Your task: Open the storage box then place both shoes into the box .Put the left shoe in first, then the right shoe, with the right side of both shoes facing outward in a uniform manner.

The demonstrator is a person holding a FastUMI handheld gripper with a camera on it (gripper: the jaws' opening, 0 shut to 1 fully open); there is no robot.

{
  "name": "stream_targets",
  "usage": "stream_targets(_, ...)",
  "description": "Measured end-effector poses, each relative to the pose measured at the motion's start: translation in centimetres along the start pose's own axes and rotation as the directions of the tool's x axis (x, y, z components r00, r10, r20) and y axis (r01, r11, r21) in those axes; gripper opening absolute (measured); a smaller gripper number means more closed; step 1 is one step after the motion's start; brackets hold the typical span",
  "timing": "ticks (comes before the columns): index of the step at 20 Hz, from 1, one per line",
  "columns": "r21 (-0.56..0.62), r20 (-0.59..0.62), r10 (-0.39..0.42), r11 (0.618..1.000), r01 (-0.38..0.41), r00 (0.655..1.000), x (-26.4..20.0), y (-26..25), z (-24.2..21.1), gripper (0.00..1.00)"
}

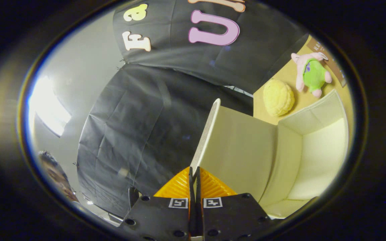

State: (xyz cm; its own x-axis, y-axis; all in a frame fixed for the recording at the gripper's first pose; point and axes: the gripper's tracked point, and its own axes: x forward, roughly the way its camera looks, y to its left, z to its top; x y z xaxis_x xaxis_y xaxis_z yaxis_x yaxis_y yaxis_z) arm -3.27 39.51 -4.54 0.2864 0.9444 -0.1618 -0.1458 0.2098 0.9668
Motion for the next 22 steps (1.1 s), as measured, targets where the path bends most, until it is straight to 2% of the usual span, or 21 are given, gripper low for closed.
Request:
stream_targets(5,-0.003,-0.023,-0.015,1.000,0.015,1.000,2.6,-0.2,-0.9,0.03)
stream_targets(8,-0.049,0.000,-0.049,0.998,0.049,0.999,3.9,-1.1,-0.4,0.27)
stream_targets(11,-0.115,0.034,-0.085,0.989,0.089,0.996,1.1,-1.9,0.8,0.51)
stream_targets(17,-0.282,0.163,-0.201,0.929,0.241,0.966,-4.5,-5.1,4.2,0.98)
stream_targets(22,-0.345,0.262,-0.286,0.864,0.366,0.922,-9.6,-7.4,7.0,0.99)
